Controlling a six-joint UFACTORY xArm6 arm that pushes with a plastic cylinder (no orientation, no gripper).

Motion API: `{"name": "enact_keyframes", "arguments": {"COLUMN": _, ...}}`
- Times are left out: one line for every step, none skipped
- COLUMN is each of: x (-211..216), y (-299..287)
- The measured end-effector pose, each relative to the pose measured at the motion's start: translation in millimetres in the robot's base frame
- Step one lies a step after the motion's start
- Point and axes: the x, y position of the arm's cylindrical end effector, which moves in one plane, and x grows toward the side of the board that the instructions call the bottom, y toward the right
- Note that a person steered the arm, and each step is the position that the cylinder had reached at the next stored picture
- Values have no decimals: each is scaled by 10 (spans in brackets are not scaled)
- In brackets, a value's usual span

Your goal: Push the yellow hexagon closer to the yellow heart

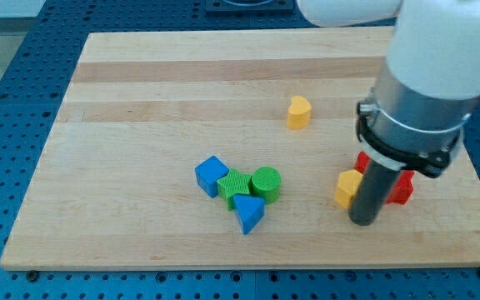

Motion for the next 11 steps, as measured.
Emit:
{"name": "enact_keyframes", "arguments": {"x": -94, "y": -121}}
{"name": "enact_keyframes", "arguments": {"x": -143, "y": -121}}
{"name": "enact_keyframes", "arguments": {"x": -105, "y": -117}}
{"name": "enact_keyframes", "arguments": {"x": -104, "y": -96}}
{"name": "enact_keyframes", "arguments": {"x": -176, "y": -94}}
{"name": "enact_keyframes", "arguments": {"x": -311, "y": -82}}
{"name": "enact_keyframes", "arguments": {"x": -397, "y": -80}}
{"name": "enact_keyframes", "arguments": {"x": -533, "y": -76}}
{"name": "enact_keyframes", "arguments": {"x": -734, "y": -76}}
{"name": "enact_keyframes", "arguments": {"x": -960, "y": -76}}
{"name": "enact_keyframes", "arguments": {"x": -1184, "y": -76}}
